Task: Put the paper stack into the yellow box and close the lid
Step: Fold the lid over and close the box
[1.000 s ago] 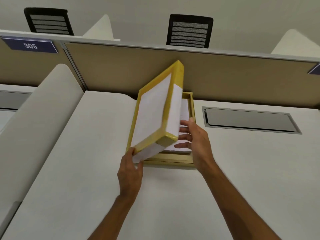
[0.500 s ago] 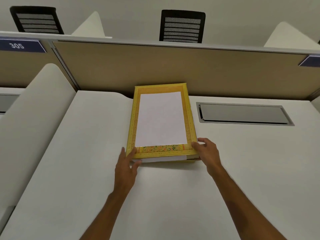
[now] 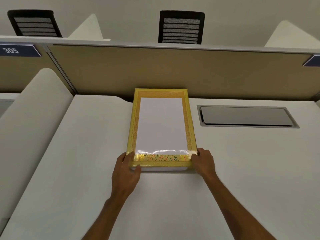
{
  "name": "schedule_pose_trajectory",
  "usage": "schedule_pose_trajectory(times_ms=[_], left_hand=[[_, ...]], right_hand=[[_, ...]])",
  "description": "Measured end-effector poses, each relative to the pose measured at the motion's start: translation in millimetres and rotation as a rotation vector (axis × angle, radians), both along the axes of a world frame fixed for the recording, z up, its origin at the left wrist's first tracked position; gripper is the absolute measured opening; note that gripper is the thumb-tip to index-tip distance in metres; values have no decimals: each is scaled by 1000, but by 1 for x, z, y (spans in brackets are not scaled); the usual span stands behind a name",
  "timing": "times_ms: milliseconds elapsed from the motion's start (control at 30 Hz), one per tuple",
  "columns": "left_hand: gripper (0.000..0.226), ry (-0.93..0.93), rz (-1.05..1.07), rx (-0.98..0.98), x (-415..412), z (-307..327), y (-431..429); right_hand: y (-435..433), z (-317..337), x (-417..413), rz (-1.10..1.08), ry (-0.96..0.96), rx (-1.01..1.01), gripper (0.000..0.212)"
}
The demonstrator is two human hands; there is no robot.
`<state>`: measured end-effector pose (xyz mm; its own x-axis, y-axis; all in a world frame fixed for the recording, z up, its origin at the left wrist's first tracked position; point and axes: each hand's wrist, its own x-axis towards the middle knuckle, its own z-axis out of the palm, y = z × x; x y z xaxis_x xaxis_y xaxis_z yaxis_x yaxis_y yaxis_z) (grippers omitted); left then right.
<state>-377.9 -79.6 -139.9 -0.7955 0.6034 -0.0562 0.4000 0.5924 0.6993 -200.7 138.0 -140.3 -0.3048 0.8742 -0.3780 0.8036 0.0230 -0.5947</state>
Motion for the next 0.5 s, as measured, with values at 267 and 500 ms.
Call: schedule_pose_trajectory(times_ms=[267,500], left_hand=[[71,-18,-209,-238,-74,18,75],[64,49,-311,-392,-116,27,124]], right_hand=[[53,19,-56,412,-15,286,61],[103,17,-94,573,-123,290,53]])
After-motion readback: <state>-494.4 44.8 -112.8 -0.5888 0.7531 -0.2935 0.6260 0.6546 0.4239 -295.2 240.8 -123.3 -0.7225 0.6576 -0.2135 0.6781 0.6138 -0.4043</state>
